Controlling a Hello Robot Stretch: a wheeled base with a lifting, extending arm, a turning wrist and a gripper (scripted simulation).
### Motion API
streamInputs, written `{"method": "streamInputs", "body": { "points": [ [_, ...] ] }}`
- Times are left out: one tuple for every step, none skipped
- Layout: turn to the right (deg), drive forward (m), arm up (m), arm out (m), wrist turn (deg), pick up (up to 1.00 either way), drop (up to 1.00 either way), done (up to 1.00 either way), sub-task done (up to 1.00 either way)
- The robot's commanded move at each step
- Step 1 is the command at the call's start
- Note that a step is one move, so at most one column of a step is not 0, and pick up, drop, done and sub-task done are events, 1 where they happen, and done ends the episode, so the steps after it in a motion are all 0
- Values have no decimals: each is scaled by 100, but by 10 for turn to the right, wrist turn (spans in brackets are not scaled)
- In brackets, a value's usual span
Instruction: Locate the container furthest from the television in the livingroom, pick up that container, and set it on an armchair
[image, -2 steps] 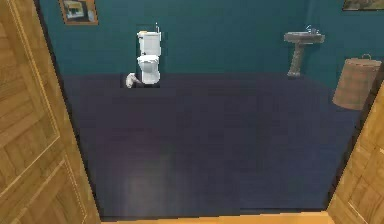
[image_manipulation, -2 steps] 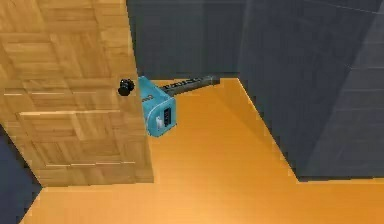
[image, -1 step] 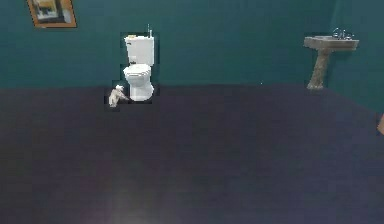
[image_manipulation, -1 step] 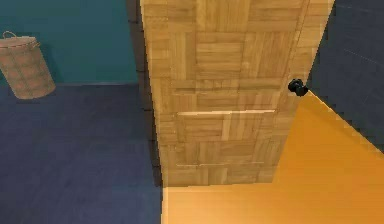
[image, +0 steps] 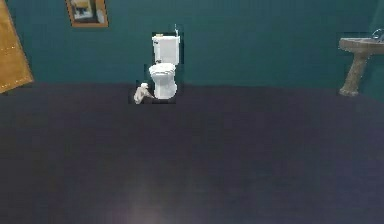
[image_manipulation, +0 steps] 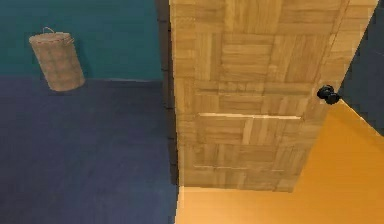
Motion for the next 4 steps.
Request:
{"method": "streamInputs", "body": {
  "points": [
    [0,50,0,0,0,0,0,0,0],
    [-390,0,0,0,0,0,0,0,0],
    [0,45,0,0,0,0,0,0,0],
    [-210,0,0,0,0,0,0,0,0]
  ]
}}
